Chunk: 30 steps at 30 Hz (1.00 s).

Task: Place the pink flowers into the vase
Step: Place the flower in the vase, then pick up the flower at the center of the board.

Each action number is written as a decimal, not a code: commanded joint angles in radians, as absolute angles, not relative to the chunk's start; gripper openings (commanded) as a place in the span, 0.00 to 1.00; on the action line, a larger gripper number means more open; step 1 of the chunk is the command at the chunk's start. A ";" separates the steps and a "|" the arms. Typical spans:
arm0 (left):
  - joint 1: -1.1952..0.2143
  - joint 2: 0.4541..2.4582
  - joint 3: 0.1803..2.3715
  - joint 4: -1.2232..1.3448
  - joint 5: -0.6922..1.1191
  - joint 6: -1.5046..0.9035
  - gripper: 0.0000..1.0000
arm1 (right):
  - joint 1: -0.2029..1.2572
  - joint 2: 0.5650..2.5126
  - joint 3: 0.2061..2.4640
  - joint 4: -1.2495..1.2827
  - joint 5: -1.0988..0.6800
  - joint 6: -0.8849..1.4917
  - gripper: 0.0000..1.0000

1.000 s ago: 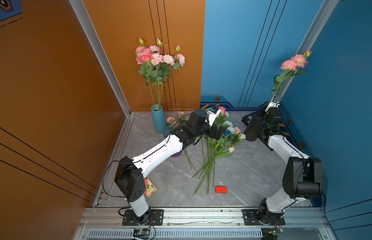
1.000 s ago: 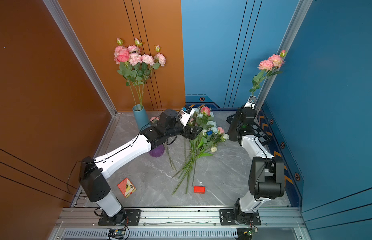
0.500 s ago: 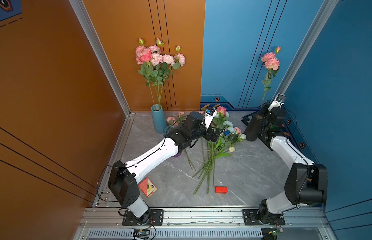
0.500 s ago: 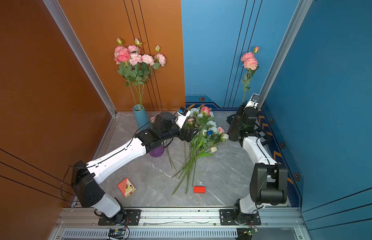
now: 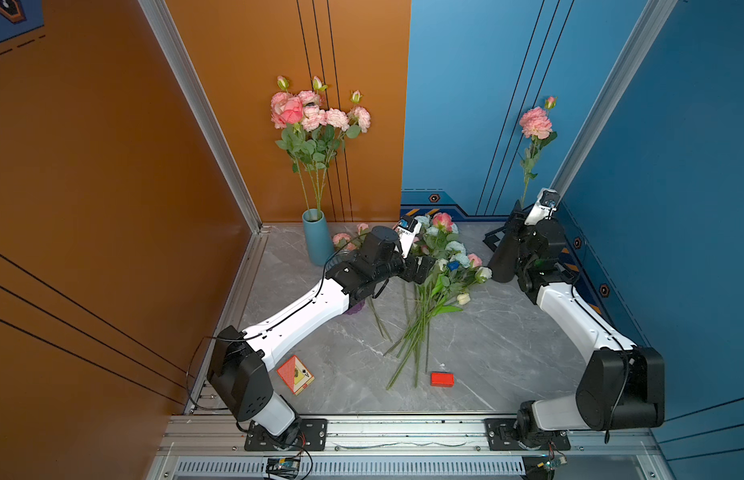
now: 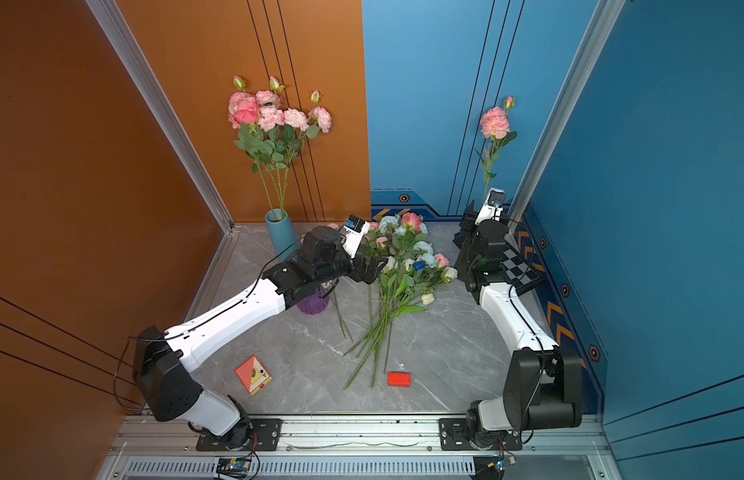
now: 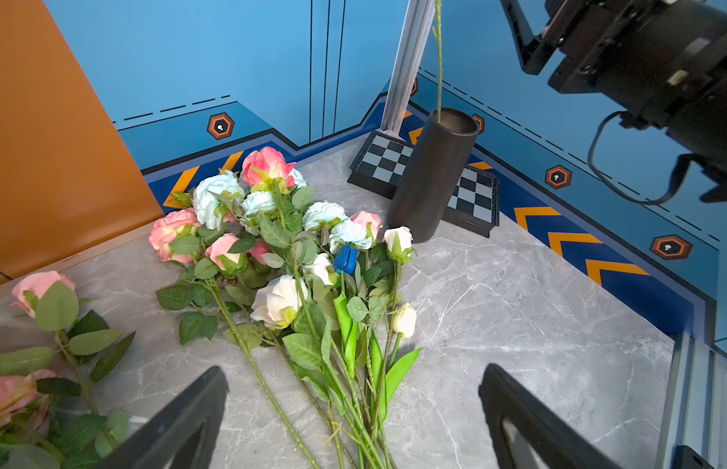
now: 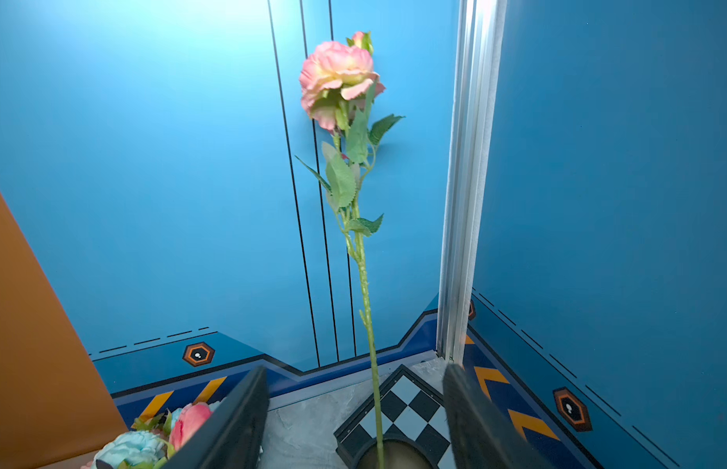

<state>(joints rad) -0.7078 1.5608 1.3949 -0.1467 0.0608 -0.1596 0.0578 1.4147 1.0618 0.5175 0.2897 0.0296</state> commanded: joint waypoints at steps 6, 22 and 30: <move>-0.668 1.507 1.371 -0.173 0.025 -0.245 0.99 | 0.149 1.300 1.033 0.327 0.128 0.024 0.96; -0.437 1.392 1.348 -0.242 0.048 -0.357 0.99 | 0.586 1.485 0.998 -0.042 -0.236 0.055 1.00; -0.403 1.360 1.330 -0.242 0.049 -0.359 0.99 | 0.766 1.699 1.050 -0.043 -0.221 0.128 0.90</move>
<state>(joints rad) -0.4164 1.3727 1.3476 -0.2264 0.0418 -0.3492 0.7231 1.6466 1.0130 -0.0010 -0.2169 0.0944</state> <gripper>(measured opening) 0.985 0.914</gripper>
